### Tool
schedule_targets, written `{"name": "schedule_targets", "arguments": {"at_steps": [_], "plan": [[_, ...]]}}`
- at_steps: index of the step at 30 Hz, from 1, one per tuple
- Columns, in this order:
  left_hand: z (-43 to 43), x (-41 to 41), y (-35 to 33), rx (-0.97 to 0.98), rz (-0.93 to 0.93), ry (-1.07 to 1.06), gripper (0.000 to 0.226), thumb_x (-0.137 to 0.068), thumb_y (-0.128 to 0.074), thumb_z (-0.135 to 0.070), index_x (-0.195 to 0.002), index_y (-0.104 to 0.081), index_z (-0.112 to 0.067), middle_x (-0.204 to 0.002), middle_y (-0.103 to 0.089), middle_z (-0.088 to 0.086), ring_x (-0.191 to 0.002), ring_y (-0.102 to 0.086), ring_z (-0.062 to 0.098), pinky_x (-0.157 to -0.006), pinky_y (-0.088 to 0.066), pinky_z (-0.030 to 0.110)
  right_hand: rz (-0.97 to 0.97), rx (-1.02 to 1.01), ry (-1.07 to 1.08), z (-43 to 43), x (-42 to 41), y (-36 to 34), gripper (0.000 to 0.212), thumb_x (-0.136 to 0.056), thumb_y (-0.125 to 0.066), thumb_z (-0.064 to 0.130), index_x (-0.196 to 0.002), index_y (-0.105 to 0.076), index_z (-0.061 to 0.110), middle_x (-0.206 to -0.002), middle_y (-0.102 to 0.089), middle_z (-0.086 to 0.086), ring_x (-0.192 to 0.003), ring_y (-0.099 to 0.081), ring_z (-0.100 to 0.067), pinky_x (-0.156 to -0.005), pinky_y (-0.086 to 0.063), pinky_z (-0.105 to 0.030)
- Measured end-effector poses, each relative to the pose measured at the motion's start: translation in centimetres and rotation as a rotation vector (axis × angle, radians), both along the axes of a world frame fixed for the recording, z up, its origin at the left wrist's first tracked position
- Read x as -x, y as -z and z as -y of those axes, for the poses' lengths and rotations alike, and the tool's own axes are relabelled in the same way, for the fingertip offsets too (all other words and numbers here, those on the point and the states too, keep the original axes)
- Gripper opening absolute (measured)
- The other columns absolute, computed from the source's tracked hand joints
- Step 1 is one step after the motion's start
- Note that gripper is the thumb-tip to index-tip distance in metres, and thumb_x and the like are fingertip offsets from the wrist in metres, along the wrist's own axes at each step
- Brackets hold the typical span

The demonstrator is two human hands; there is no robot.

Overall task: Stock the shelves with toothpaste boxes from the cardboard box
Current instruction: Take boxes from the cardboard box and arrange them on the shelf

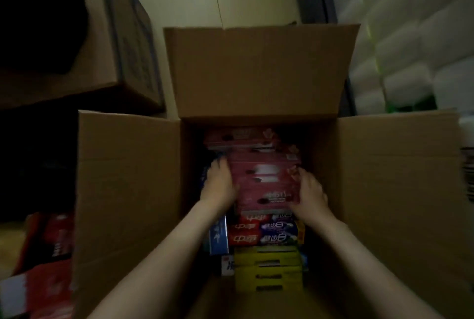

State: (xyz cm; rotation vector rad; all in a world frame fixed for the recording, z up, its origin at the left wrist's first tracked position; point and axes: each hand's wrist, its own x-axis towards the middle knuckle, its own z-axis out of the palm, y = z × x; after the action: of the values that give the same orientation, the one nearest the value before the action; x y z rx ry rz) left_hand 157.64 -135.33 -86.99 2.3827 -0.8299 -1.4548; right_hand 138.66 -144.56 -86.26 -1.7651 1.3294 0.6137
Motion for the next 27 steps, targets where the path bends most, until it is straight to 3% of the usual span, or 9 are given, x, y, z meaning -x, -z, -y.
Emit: {"name": "schedule_targets", "arguments": {"at_steps": [4,8,12,16,19,22,25,27], "plan": [[1.3,0.2,5.2,0.004,-0.299,-0.392,0.11,-0.06,-0.088,-0.039,-0.145,-0.021,-0.015,-0.139,-0.043,0.003,-0.127,-0.044,0.02,-0.109,-0.038,0.043,0.049,0.126,-0.113,1.9,-2.1,4.8,0.107,-0.079,-0.069,0.046,-0.151,0.006,0.022,-0.159,0.006,-0.002,-0.146,0.01,-0.02,-0.117,0.004,-0.039],[1.1,0.6,7.5,0.046,-0.482,-0.651,0.096,-0.068,-0.085,-0.023,-0.142,-0.025,-0.018,-0.132,-0.054,0.005,-0.115,-0.057,0.02,-0.101,-0.047,0.043,0.021,0.097,-0.274,2.0,-4.4,7.1,0.098,-0.081,-0.067,0.046,-0.152,-0.003,0.022,-0.159,-0.002,-0.002,-0.146,0.005,-0.021,-0.118,0.008,-0.041],[0.3,0.5,8.2,-0.015,-0.467,-0.319,0.103,-0.071,-0.084,-0.021,-0.144,-0.011,-0.02,-0.121,-0.051,-0.009,-0.106,-0.052,0.006,-0.096,-0.043,0.028,-0.041,0.155,-0.293,2.1,-4.8,7.5,0.09,-0.079,-0.069,0.045,-0.148,-0.016,0.022,-0.151,-0.019,-0.005,-0.141,-0.013,-0.024,-0.117,0.001,-0.042],[-0.4,0.5,7.5,-0.076,-0.38,0.002,0.104,-0.072,-0.082,-0.025,-0.144,-0.008,-0.019,-0.132,-0.048,-0.002,-0.115,-0.05,0.012,-0.093,-0.04,0.023,-0.095,0.123,-0.364,3.0,-4.3,6.7,0.091,-0.077,-0.07,0.049,-0.148,-0.018,0.026,-0.151,-0.018,-0.006,-0.142,-0.011,-0.025,-0.116,0.002,-0.043],[-1.1,0.9,5.7,0.022,-0.246,0.023,0.088,-0.071,-0.08,-0.038,-0.139,-0.027,-0.022,-0.129,-0.054,-0.001,-0.114,-0.055,0.015,-0.094,-0.046,0.027,-0.09,0.101,-0.408,3.3,-4.7,5.6,0.086,-0.077,-0.072,0.04,-0.146,-0.023,0.027,-0.149,-0.022,-0.006,-0.14,-0.015,-0.026,-0.116,-0.005,-0.043],[-1.1,1.1,1.2,0.139,-0.172,-0.149,0.062,-0.066,-0.081,-0.044,-0.116,-0.048,-0.028,-0.11,-0.057,-0.01,-0.098,-0.058,0.008,-0.084,-0.05,0.029,0.003,0.021,-0.307,4.0,-5.0,3.0,0.076,-0.074,-0.076,0.032,-0.139,-0.038,0.025,-0.144,-0.034,-0.008,-0.135,-0.028,-0.027,-0.11,-0.021,-0.036],[-0.4,-0.2,-6.2,0.274,-0.116,-0.413,0.046,-0.07,-0.08,-0.03,-0.106,-0.052,-0.029,-0.105,-0.048,-0.012,-0.09,-0.051,-0.005,-0.074,-0.042,0.01,0.218,-0.138,-0.084,4.0,-6.3,-2.8,0.051,-0.07,-0.08,0.028,-0.113,-0.053,0.03,-0.112,-0.061,0.002,-0.107,-0.057,-0.019,-0.085,-0.045,-0.03],[-0.2,-1.9,-12.5,0.323,-0.086,-0.482,0.043,-0.071,-0.079,-0.026,-0.104,-0.053,-0.032,-0.104,-0.045,-0.013,-0.089,-0.048,-0.012,-0.069,-0.038,0.006,0.305,-0.256,0.049,3.1,-7.7,-8.8,0.042,-0.072,-0.08,0.025,-0.103,-0.053,0.034,-0.097,-0.064,0.008,-0.092,-0.062,-0.013,-0.07,-0.051,-0.027]]}}
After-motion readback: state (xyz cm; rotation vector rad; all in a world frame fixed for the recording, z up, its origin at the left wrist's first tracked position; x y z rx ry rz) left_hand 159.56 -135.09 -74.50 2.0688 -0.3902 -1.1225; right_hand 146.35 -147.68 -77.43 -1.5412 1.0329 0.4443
